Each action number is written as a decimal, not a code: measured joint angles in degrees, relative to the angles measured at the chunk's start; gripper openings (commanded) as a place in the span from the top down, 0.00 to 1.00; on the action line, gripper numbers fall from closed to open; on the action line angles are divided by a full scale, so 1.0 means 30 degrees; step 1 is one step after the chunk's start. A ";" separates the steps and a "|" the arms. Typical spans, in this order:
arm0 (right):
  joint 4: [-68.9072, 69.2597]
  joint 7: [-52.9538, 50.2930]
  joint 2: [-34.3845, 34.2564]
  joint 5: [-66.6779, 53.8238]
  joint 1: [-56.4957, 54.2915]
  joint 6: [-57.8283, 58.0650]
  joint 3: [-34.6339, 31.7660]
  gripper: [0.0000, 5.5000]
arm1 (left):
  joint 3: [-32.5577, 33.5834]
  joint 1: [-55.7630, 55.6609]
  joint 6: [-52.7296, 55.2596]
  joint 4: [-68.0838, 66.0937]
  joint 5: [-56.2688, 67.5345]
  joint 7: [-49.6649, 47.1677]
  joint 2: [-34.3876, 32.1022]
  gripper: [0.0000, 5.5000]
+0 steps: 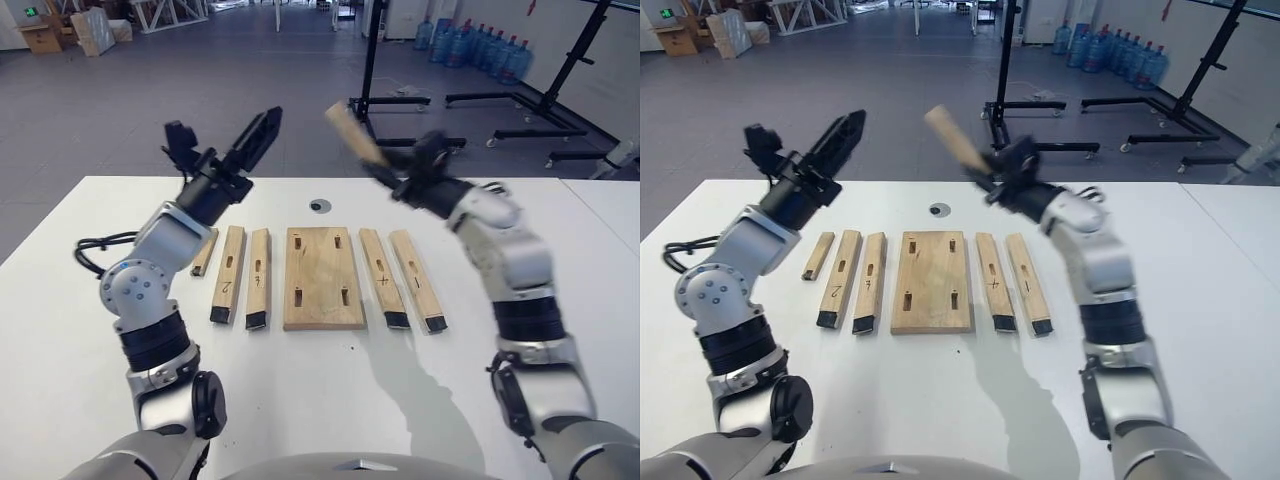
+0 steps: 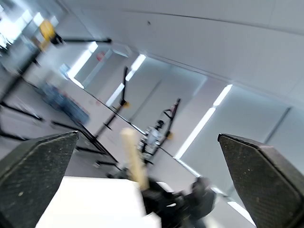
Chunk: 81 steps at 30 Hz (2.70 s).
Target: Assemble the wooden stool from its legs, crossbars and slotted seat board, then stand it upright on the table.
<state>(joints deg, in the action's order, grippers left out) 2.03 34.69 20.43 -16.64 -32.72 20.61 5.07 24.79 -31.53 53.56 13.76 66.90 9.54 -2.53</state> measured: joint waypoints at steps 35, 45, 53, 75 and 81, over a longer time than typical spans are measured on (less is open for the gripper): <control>0.2804 -0.0171 -0.2081 0.0351 0.2445 -0.0215 0.2287 0.77 | -0.2184 0.1419 -0.1253 -0.0935 0.3817 -0.3413 -0.0142 0.37; 0.2896 -0.0138 -0.2172 0.0299 0.2443 -0.0018 0.2320 0.77 | -0.2715 0.1484 -0.1657 -0.0951 0.3775 -0.3611 -0.0267 0.66; 0.3311 -0.0127 -0.2137 0.0304 0.2444 0.0647 0.2458 0.77 | -0.3649 0.1724 -0.1818 -0.0926 0.2586 -0.3189 -0.1040 0.83; 0.6041 -0.0651 -0.0218 -0.0451 0.0845 0.5713 0.0456 0.31 | -0.2698 0.2914 -0.2633 -0.1644 -0.1193 -0.2534 -0.3238 0.93; 0.4759 -0.1692 0.1219 -0.0774 0.1928 0.6005 -0.2617 0.12 | -0.0624 0.5473 -0.4301 -0.0814 -0.5300 -0.2452 -0.6826 0.93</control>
<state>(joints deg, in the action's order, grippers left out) 16.30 29.61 24.09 -18.96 -26.94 38.62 -2.78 22.92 -15.11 40.66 11.32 51.00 2.18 -23.01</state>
